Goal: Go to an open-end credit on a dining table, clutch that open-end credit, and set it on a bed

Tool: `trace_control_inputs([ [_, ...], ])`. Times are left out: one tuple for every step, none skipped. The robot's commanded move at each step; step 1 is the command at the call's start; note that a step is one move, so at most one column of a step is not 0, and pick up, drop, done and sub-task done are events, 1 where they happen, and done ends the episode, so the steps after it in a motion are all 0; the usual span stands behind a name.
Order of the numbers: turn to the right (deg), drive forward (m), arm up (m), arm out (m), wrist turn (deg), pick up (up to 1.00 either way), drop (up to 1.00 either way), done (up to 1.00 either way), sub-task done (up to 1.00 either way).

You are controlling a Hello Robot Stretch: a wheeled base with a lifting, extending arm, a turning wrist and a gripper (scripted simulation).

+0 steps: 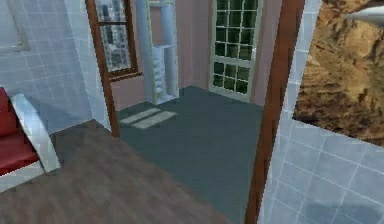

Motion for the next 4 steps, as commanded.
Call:
trace_control_inputs([
  [21.0,0.0,0.0,0.0,0.0,0.0,0.0,0.0,0.0],
  [0.0,0.25,0.0,0.0,0.0,0.0,0.0,0.0,0.0],
  [0.0,0.0,0.5,0.0,0.0,0.0,0.0,0.0,0.0],
  [0.0,0.0,0.26,0.0,0.0,0.0,0.0,0.0,0.0],
])
